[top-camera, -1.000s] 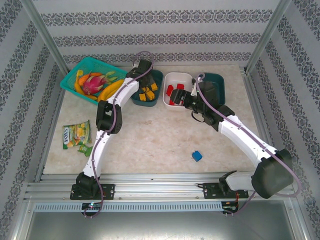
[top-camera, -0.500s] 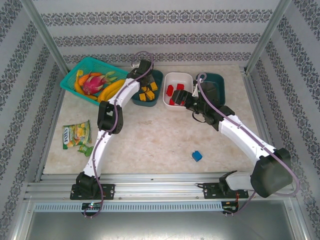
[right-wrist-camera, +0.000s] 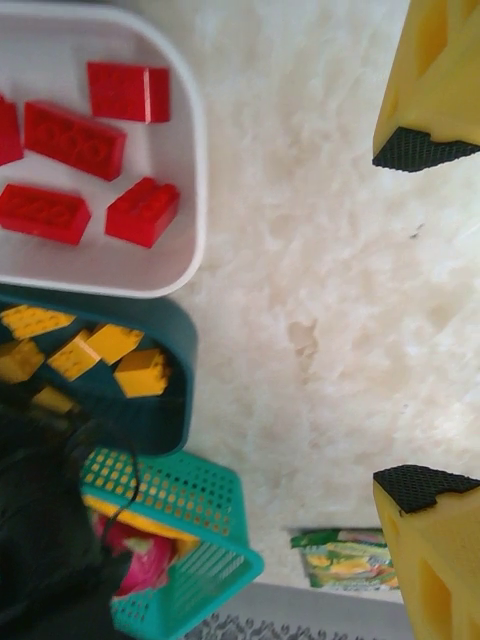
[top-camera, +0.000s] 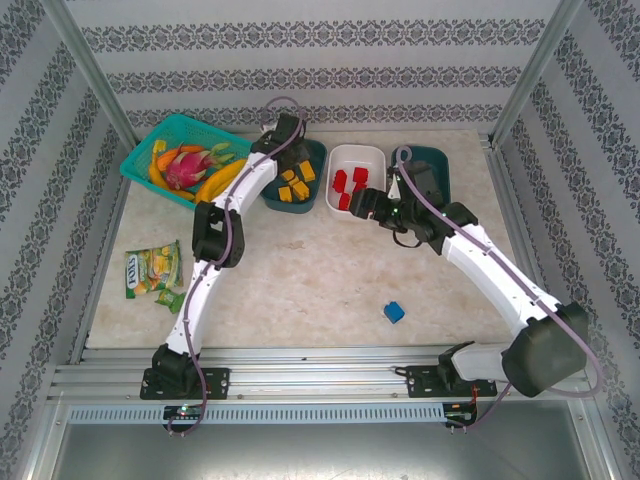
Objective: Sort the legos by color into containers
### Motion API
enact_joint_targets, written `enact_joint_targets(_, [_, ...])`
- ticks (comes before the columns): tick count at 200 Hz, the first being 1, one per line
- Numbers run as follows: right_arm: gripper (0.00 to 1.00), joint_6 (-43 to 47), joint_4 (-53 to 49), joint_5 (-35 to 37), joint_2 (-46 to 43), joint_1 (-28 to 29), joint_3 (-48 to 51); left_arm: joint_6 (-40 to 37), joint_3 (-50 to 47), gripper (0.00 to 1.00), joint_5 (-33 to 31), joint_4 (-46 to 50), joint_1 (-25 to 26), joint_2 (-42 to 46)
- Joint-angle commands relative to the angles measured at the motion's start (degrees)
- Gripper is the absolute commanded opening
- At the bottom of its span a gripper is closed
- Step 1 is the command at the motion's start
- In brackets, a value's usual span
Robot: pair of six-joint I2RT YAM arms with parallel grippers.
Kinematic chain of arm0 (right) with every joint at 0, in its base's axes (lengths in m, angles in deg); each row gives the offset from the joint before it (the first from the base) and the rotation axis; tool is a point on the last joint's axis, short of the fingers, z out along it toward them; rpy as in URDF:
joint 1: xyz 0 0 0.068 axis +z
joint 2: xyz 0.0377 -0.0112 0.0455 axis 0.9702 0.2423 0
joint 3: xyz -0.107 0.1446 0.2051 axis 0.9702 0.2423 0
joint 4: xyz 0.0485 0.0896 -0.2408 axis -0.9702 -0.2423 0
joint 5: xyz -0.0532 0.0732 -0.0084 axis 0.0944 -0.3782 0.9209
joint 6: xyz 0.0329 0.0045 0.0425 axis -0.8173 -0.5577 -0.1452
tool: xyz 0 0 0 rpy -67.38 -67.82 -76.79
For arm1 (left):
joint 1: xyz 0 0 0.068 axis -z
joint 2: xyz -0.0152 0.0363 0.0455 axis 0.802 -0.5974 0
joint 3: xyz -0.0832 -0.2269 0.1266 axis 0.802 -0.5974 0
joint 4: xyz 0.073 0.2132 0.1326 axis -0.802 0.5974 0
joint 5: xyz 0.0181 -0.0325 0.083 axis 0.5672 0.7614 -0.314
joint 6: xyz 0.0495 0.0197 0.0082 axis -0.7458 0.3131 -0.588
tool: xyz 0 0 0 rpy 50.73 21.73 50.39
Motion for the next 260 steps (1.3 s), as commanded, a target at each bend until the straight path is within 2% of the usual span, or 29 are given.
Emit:
enact_joint_targets(1, [0.79, -0.28, -16.44, 3.21, -3.46, -0.32, -1.49, 0.65, -1.26, 0.65, 4.21, 2.83, 0.29, 11.29])
enact_joint_targets(28, [0.78, -2.71, -32.4, 6.53, -3.94, -0.23, -2.46, -4.52, -11.63, 0.68, 12.96, 5.51, 2.58, 22.03])
enact_joint_targets(57, [0.79, -9.23, -41.18, 4.57, -4.45, -0.15, 1.55, -12.52, -34.95, 0.69, 24.21, 1.33, 7.17, 37.29])
enact_joint_targets(76, [0.79, -15.7, -38.93, 0.81, -6.69, 0.5, 8.01, -18.82, -49.8, 0.69, 30.91, -2.12, 11.27, 47.41])
enact_joint_targets(92, [0.8, -20.81, -35.56, -0.29, -7.98, 1.7, 13.09, -22.14, -59.64, 0.7, 32.96, -1.37, 14.87, 54.34])
enact_joint_targets(127, [0.83, -31.76, -24.45, -1.71, -9.97, 2.81, 23.01, -20.01, -77.95, 0.71, 33.44, -4.22, 21.46, 67.12])
enact_joint_targets(151, [0.85, -38.81, -18.28, -2.28, -10.2, 2.88, 27.17, -19.12, -83.05, 0.71, 32.89, -5.23, 24.19, 71.44])
enact_joint_targets(181, [0.85, -42.89, -13.67, -0.81, -7.43, 3.29, 29.12, -21.46, -86.23, 0.72, 31.65, -5.34, 26.45, 74.52])
enact_joint_targets(221, [0.83, -42.15, -12.12, 0.76, -3.04, 2.85, 28.54, -21.68, -89.75, 0.74, 31.51, -6.99, 26.83, 78.34])
enact_joint_targets(260, [0.75, -41.54, -9.11, 0.79, 0.19, 2.57, 30.31, -20.6, -92.89, 0.75, 31.53, -9.21, 27.06, 80.63])
